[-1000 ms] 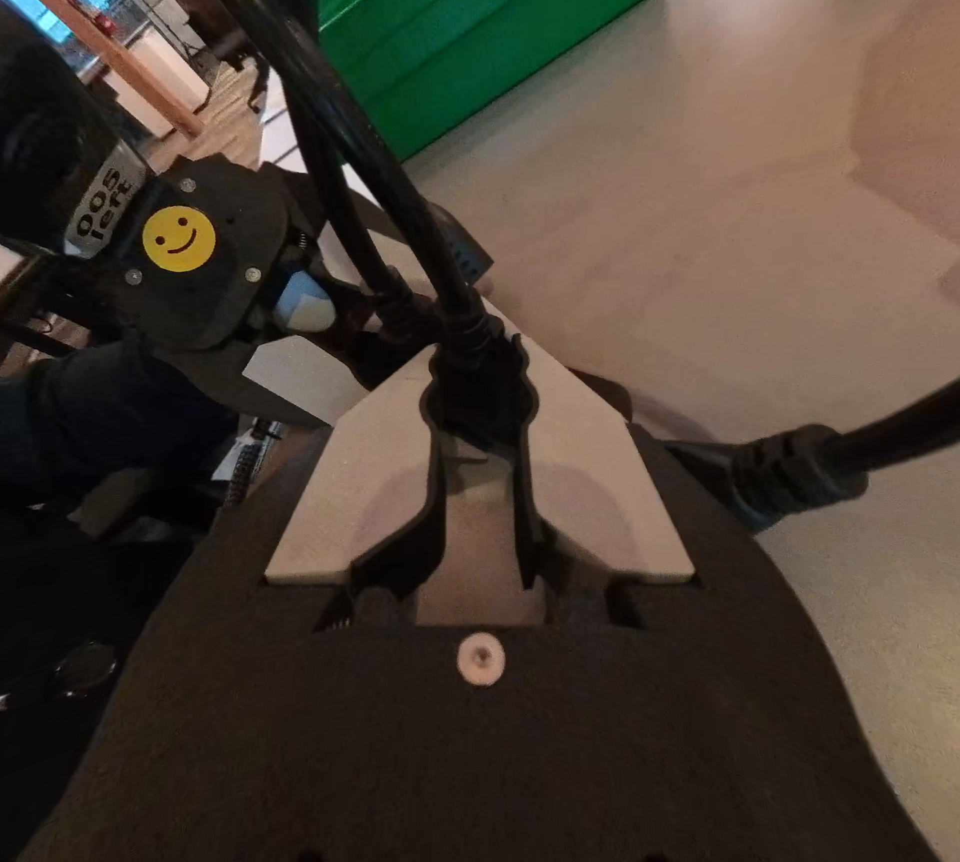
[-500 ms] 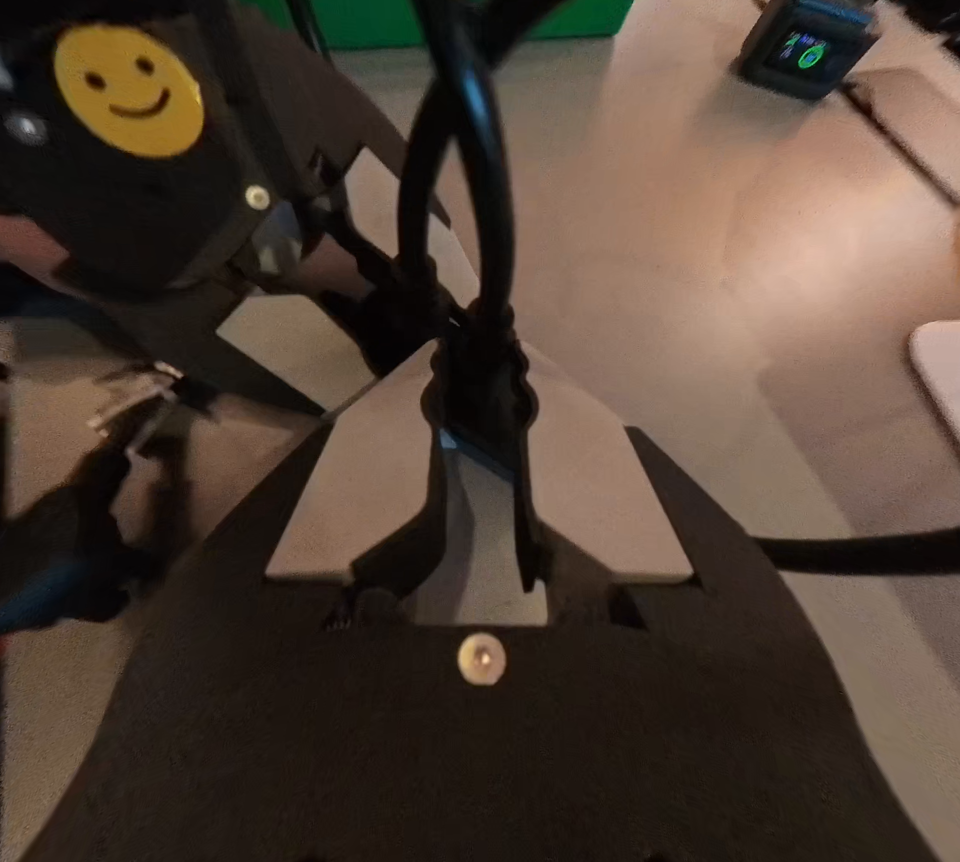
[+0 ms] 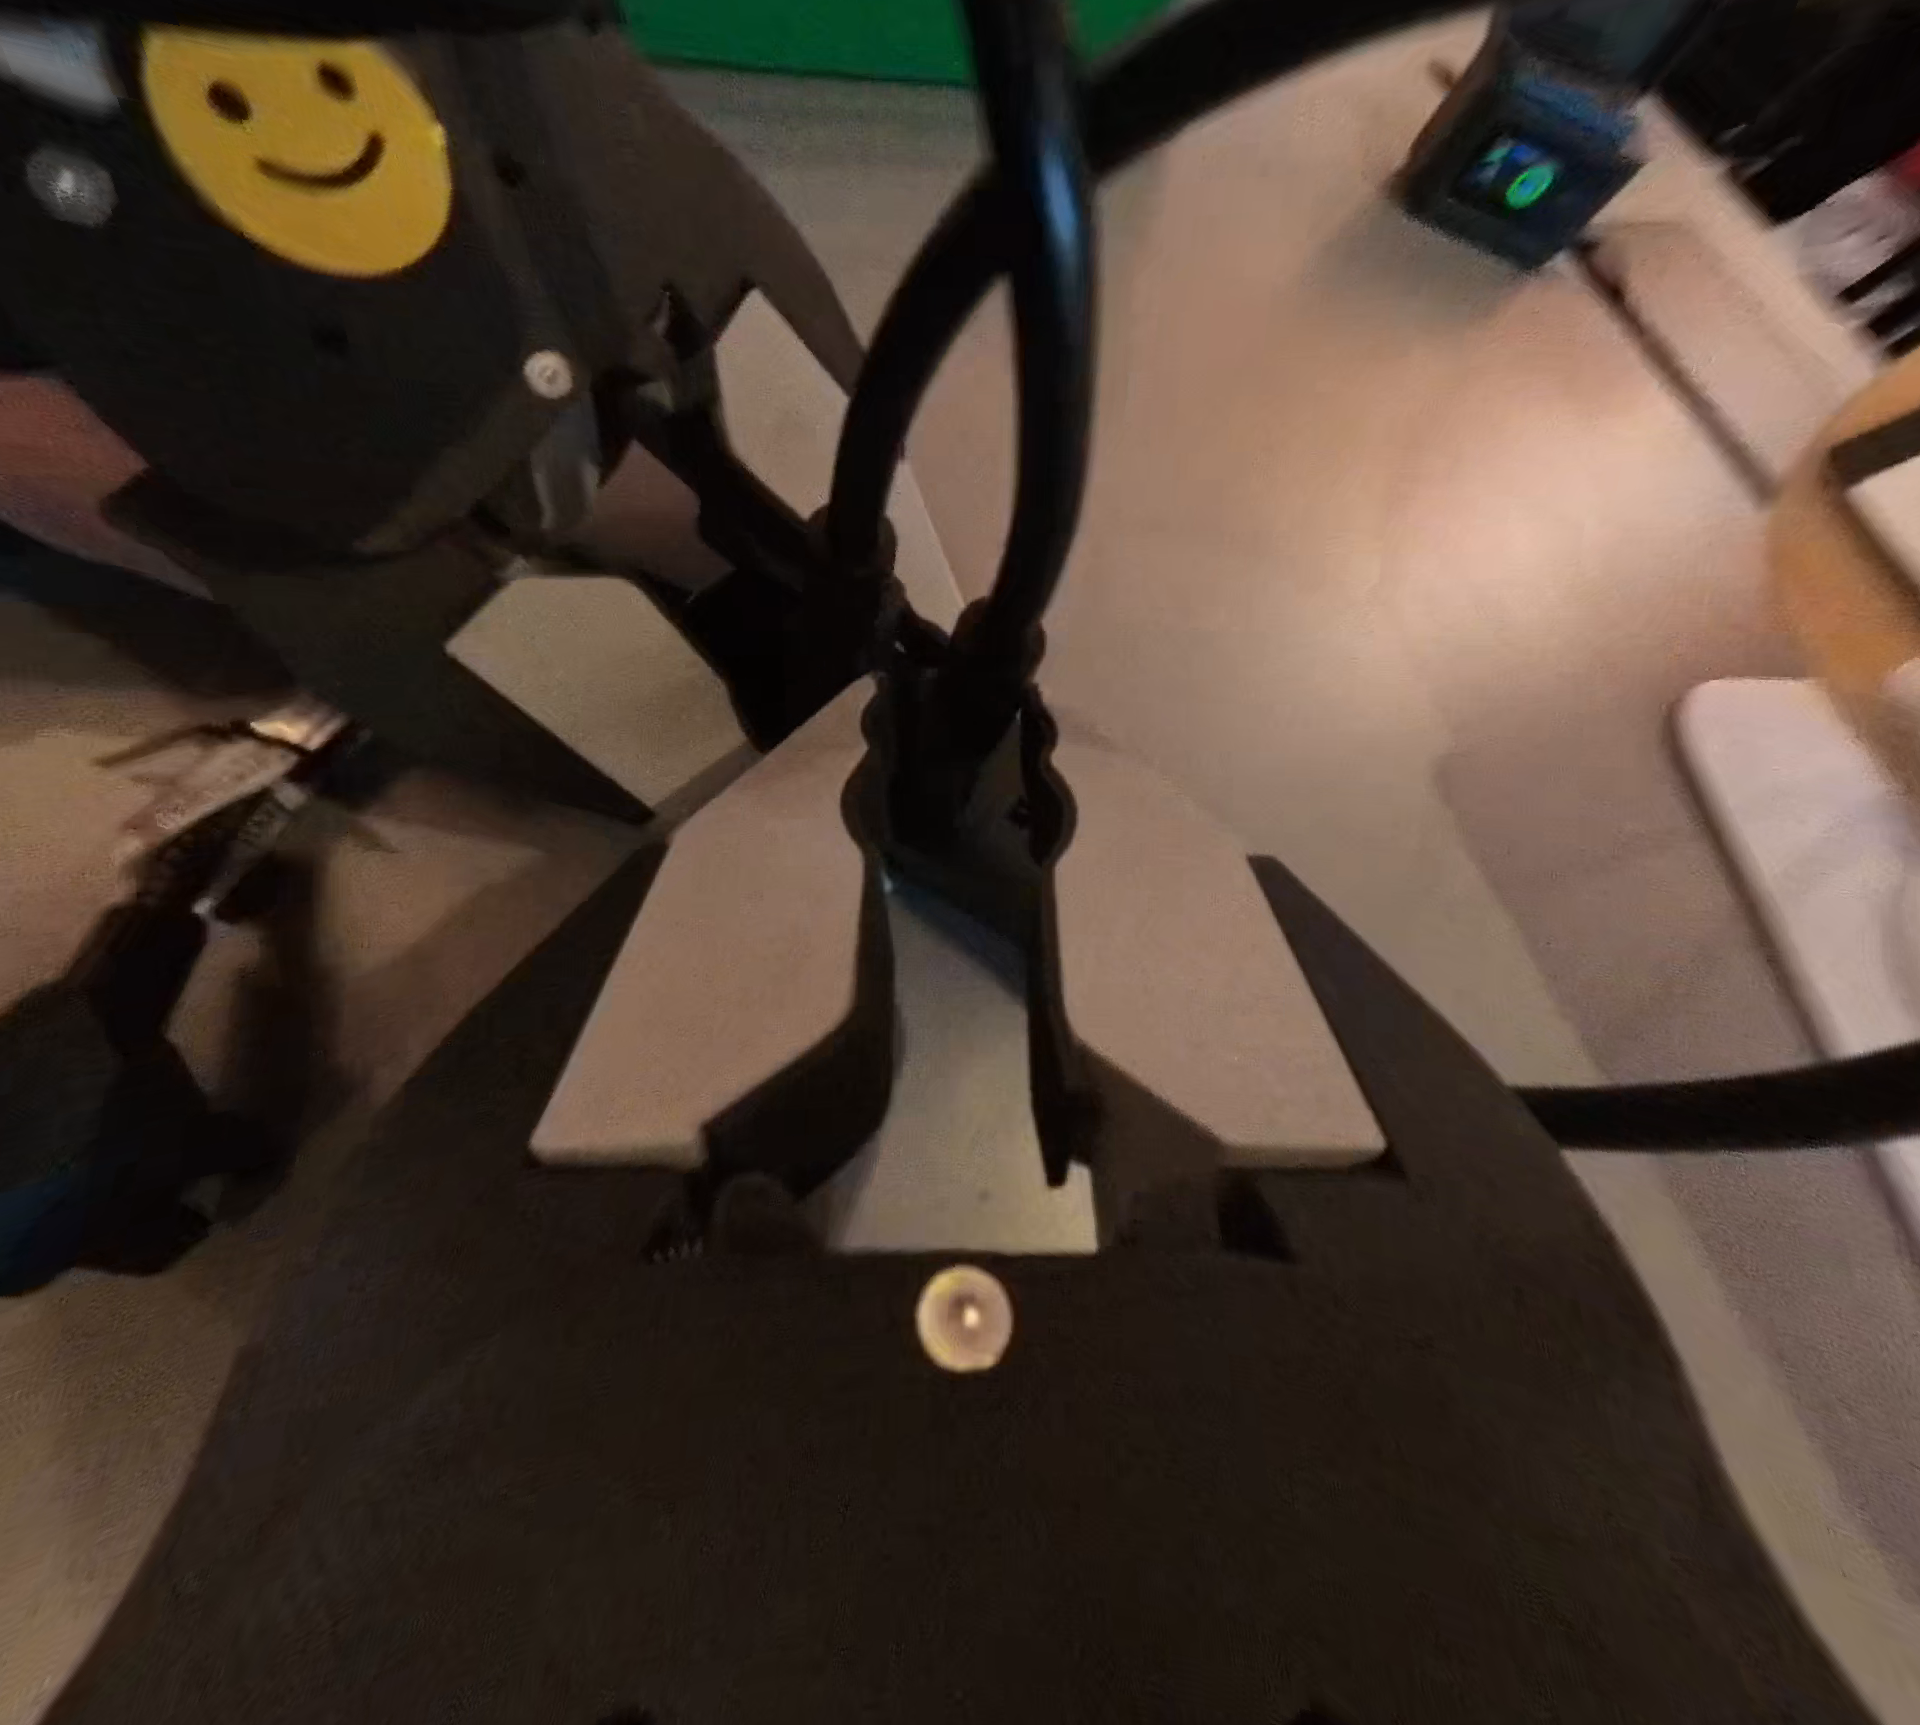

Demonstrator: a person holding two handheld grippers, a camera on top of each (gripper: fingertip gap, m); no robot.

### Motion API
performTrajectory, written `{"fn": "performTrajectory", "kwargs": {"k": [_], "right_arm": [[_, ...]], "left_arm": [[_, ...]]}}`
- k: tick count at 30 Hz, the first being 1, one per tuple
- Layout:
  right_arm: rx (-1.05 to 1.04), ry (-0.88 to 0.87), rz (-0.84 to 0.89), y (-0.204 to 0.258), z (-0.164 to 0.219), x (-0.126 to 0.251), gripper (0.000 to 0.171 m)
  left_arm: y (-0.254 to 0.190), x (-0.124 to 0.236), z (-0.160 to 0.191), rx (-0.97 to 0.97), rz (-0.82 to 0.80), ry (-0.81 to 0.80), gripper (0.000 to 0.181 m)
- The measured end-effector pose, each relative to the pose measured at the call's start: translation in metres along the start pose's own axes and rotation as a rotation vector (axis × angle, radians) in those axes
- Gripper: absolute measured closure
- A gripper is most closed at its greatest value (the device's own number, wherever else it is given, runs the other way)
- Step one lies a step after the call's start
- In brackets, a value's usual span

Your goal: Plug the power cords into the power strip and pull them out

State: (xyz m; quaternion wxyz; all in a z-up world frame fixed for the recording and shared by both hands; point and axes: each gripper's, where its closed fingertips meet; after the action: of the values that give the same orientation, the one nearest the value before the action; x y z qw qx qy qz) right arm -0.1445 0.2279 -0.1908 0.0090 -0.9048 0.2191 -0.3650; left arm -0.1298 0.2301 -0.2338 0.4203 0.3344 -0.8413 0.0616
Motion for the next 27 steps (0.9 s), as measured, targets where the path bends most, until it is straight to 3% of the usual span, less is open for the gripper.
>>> {"fn": "performTrajectory", "kwargs": {"k": [3,6,8,11,13,21,27], "right_arm": [[-0.315,-0.096,-0.274,-0.007,0.001,0.005,0.151],[-0.408,-0.135,-0.357,-0.008,0.001,0.009,0.152],[-0.319,-0.107,-0.287,-0.005,0.002,0.007,0.152],[0.083,-0.002,0.062,0.000,0.000,0.007,0.153],[0.223,0.029,0.213,0.000,-0.005,0.009,0.152],[-0.224,-0.084,-0.149,-0.009,0.000,0.009,0.156],[-0.408,-0.163,-0.299,-0.011,-0.003,0.007,0.154]], "left_arm": [[-0.002,0.001,-0.002,-0.014,-0.005,-0.015,0.137],[-0.005,0.001,-0.006,-0.011,0.010,-0.029,0.138],[-0.005,-0.001,-0.003,-0.014,0.011,-0.009,0.138],[-0.005,-0.002,-0.002,-0.013,0.014,0.001,0.138],[-0.003,0.001,-0.003,-0.003,0.011,-0.016,0.139],[-0.004,-0.001,-0.002,-0.019,-0.006,-0.002,0.138],[-0.002,-0.001,-0.003,-0.008,-0.010,-0.006,0.138]]}}
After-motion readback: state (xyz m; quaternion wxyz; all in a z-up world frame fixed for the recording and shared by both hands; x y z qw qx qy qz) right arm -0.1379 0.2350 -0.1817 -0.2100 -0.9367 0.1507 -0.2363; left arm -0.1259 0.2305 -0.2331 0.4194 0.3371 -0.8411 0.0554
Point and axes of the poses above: each gripper's, where its closed fingertips meet, x back along the fingers, z out of its underside, y = z × x across the jaws, and after that the axes turned 8 degrees about y, right-handed
